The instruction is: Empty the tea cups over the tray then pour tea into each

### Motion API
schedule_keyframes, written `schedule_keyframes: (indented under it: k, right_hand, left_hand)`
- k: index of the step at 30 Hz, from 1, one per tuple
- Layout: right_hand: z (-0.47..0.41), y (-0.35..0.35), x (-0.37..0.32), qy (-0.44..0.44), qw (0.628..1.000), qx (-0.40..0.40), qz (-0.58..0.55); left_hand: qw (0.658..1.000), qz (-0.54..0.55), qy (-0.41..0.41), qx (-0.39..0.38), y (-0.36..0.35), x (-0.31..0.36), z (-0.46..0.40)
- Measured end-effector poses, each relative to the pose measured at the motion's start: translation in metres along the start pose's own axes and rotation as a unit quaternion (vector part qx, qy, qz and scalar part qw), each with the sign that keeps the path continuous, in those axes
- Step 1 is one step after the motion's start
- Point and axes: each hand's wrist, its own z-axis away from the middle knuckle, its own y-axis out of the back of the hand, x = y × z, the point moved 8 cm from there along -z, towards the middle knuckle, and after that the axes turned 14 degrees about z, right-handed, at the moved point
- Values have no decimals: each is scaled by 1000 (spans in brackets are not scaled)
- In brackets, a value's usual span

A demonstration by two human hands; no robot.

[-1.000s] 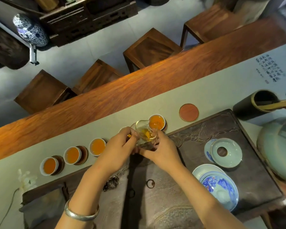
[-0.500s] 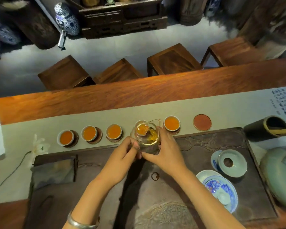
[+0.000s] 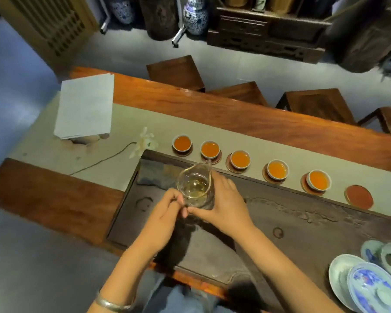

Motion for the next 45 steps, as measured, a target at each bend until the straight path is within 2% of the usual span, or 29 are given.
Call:
schedule_keyframes:
  k: [3,7,15,24,31,41,45]
  right_hand:
    - [-8,-26,-39,11,1000,-10,-4]
    - [-15,-59,-80,17,999,-27,-5]
    - [-25,-111,-125,13,998,-59,24]
    - [-25,-132,-131,0,997,-69,34]
    - [-24,-134,-120,-9,997,-67,43]
    - [-23,-133,-115,-12,997,-66,32]
    - [-20,-136,-113,-8,994,-95,44]
  left_hand:
    - [999,-14,-19,24,45,-7,11]
    - [999,-2,-5,48,94,-24,24]
    - [999,25,23,19,152,-57,37]
    - [995,21,91,-19,163,-88,40]
    - [994,-4,103,-37,158,-94,33]
    - [995,-27,79,-62,155,-87,31]
    - [991,-101,48,-71,158,-84,35]
